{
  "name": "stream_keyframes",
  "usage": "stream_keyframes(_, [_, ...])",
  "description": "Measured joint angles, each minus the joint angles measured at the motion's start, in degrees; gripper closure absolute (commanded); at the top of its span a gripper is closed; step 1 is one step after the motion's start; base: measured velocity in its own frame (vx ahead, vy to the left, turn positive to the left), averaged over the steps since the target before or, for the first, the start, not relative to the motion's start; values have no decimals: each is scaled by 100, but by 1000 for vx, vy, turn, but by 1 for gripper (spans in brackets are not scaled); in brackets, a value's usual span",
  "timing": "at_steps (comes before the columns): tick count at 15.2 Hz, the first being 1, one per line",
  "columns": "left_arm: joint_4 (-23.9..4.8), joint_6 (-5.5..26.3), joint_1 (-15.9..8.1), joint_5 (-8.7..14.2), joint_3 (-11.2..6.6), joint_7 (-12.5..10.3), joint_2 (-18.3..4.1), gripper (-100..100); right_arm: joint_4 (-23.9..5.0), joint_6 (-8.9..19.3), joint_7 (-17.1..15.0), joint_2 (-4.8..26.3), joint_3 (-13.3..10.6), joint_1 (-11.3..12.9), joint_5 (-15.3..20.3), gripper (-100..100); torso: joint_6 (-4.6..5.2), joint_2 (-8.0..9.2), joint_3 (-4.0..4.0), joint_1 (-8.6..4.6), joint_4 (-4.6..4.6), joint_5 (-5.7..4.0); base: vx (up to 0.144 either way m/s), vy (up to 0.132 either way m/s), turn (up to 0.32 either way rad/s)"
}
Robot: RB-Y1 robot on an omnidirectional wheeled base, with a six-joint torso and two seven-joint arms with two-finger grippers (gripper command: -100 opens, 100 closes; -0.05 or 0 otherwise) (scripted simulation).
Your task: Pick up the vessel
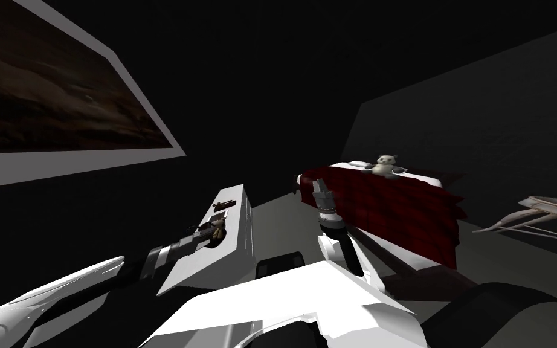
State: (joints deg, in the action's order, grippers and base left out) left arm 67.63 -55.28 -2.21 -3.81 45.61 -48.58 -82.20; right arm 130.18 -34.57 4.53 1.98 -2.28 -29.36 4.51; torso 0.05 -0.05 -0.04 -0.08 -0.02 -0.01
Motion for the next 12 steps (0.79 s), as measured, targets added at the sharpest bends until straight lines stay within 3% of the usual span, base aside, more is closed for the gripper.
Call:
stream_keyframes(10, [-122, -242, 1128, 1209, -151, 819, -239, -100, 0, 0, 0, 0, 0, 1, 0, 0, 1, 19, 11, -1, 5, -1, -27, -14, -221])
stream_keyframes(12, [-133, -271, 1309, 1423, -168, 956, -247, -100, 0, 0, 0, 0, 1, -1, 0, 0, -7, 12, 8, 4, 4, 1, 17, -14, -74])
